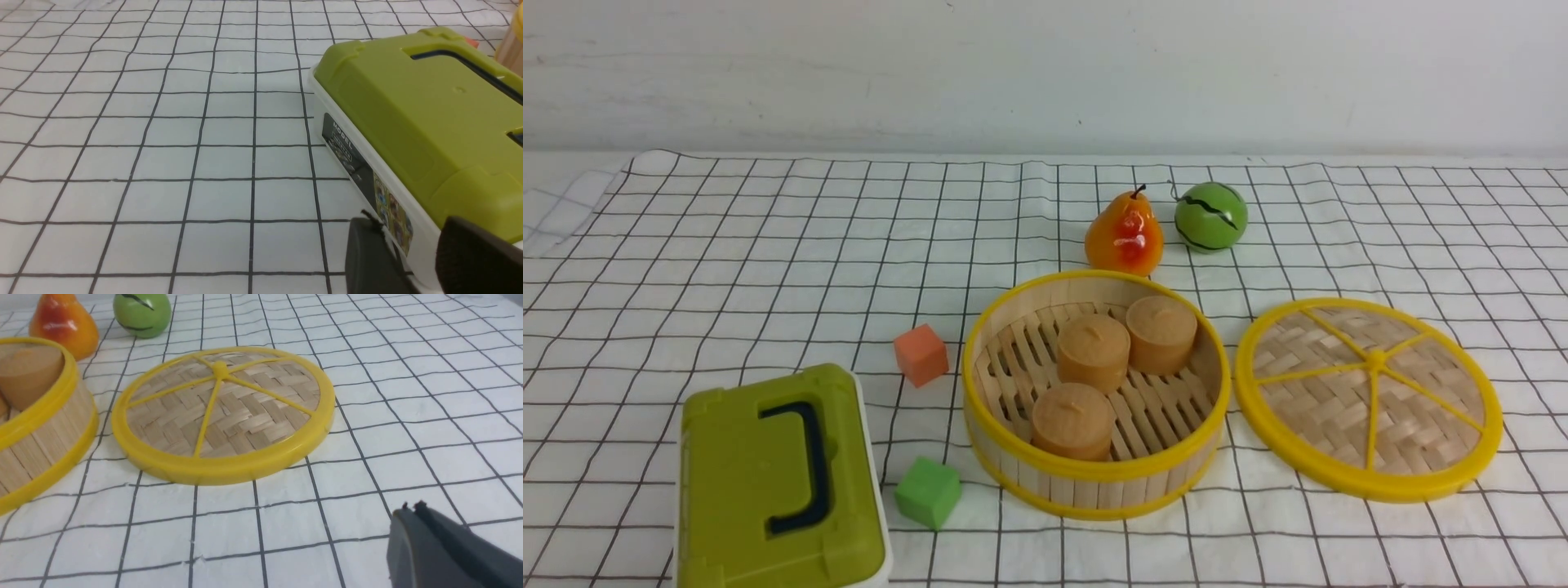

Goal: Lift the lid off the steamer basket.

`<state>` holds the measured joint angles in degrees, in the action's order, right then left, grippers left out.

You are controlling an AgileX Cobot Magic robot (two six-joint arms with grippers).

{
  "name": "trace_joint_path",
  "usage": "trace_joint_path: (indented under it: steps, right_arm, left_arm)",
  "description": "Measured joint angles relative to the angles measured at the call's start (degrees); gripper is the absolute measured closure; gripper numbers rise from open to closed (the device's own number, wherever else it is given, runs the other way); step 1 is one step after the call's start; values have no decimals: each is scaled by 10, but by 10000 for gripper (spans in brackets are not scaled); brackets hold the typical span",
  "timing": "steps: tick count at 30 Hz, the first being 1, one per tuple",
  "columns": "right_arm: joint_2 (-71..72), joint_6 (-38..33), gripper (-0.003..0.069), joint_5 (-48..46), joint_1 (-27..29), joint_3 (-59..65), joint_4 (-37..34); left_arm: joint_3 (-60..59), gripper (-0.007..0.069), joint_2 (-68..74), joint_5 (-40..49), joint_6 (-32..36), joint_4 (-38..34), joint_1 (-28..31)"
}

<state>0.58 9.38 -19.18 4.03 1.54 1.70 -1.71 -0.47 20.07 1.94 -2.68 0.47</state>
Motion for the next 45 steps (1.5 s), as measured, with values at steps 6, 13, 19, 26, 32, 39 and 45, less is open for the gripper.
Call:
trace_joint_path:
  steps: [6,13,19,26,32,39,45]
  right_arm:
    - [0,-15,681,-15,-33,-2,-1]
    - [0,-17,677,-28,-34,-4,-9]
    - [0,-19,673,-28,-34,-4,-10]
    - [0,-19,670,-28,-34,-4,-11]
    - [0,-20,662,-28,-34,-4,-11]
    - [0,-20,658,-28,-34,-4,-11]
    - [0,-20,652,-28,-34,-4,-11]
  left_arm:
    - [0,385,0,-1,0,0,0]
    - [0,385,0,-1,0,0,0]
    - [0,385,0,-1,0,0,0]
    - [0,385,0,-1,0,0,0]
    - [0,385,0,-1,0,0,0]
    - [0,386,0,-1,0,0,0]
    - [0,386,0,-1,0,0,0]
